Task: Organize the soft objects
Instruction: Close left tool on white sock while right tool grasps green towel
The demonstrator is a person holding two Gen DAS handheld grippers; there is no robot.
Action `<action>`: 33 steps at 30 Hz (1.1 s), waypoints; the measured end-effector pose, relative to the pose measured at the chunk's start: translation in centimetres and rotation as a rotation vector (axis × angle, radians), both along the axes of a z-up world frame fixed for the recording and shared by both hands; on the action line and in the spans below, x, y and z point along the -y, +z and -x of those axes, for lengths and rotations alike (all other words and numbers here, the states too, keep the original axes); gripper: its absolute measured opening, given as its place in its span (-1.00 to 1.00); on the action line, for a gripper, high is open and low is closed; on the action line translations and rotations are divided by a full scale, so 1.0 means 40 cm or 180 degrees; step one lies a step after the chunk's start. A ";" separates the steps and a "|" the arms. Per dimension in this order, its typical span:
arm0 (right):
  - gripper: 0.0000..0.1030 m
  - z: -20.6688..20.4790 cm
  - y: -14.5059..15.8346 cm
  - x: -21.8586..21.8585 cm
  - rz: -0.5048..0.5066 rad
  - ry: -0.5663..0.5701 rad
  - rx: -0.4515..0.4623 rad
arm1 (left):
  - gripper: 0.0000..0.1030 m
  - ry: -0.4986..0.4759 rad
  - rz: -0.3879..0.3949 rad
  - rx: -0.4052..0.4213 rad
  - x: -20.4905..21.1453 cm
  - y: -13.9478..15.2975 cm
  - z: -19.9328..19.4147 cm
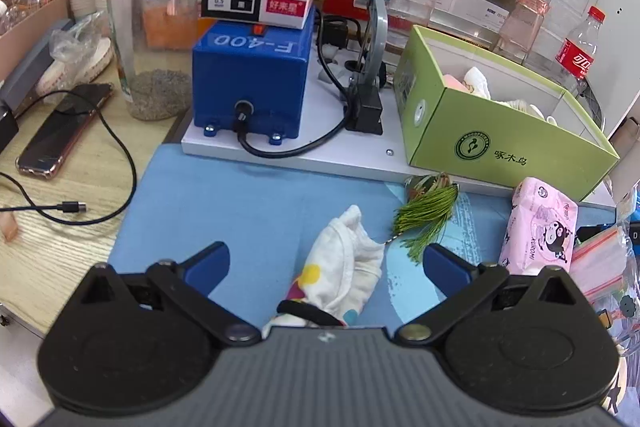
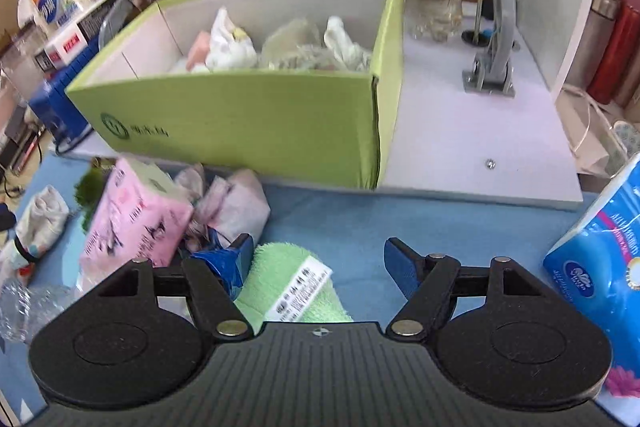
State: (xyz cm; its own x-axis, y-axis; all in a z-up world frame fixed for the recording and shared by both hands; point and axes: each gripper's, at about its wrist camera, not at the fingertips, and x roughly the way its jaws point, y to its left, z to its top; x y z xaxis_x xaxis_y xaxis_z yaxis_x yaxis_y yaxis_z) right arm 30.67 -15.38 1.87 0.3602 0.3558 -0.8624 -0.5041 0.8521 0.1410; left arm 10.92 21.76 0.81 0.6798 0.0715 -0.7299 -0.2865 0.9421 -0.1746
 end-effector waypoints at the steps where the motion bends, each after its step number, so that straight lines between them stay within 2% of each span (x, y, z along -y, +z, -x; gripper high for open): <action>1: 0.13 0.011 -0.001 0.012 0.0000 -0.0064 0.0037 | 0.99 -0.0018 -0.0009 0.0004 0.000 0.000 0.001; 7: 0.15 0.095 0.015 0.130 0.0020 -0.0544 0.0219 | 0.99 -0.0058 0.0082 0.0023 0.002 -0.012 0.007; 11: 0.16 0.163 0.012 0.224 -0.0198 -0.0942 0.0185 | 0.99 -0.0119 0.0125 0.0034 0.010 -0.019 0.015; 15: 0.17 0.245 0.004 0.286 -0.0338 -0.1184 0.0206 | 0.99 -0.0151 0.0118 0.0049 0.011 -0.019 0.025; 17: 0.17 0.283 0.024 0.298 -0.0400 -0.1245 0.0407 | 0.99 -0.0133 0.0115 0.0038 0.008 -0.018 0.029; 19: 0.17 0.320 0.067 0.289 -0.0399 -0.1020 0.0729 | 0.99 -0.0117 0.0091 0.0039 0.006 -0.014 0.036; 21: 0.18 0.347 0.099 0.262 -0.0256 -0.0553 0.0976 | 0.99 -0.0104 0.0064 0.0053 0.002 -0.009 0.046; 24: 0.18 0.368 0.100 0.228 0.0200 0.0308 0.1176 | 0.99 -0.0055 0.0014 0.0032 -0.004 -0.006 0.054; 26: 0.18 0.356 0.081 0.213 0.0529 0.0625 0.1180 | 0.99 -0.0031 -0.0048 0.0004 -0.003 -0.005 0.058; 29: 0.18 0.314 0.048 0.212 0.0714 0.0722 0.1053 | 0.99 -0.0064 -0.0125 -0.0039 0.002 -0.007 0.064; 33: 0.18 0.271 -0.001 0.209 0.0631 0.0639 0.0812 | 0.99 -0.0132 -0.0273 -0.0129 0.006 -0.014 0.063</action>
State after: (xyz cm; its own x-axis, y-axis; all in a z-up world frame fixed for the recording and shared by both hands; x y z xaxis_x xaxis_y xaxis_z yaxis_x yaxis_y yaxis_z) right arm 19.84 -23.73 1.85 0.5125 0.2764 -0.8130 -0.6613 0.7310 -0.1683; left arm 8.39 21.52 0.25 0.6536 0.1073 -0.7492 -0.2522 0.9642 -0.0819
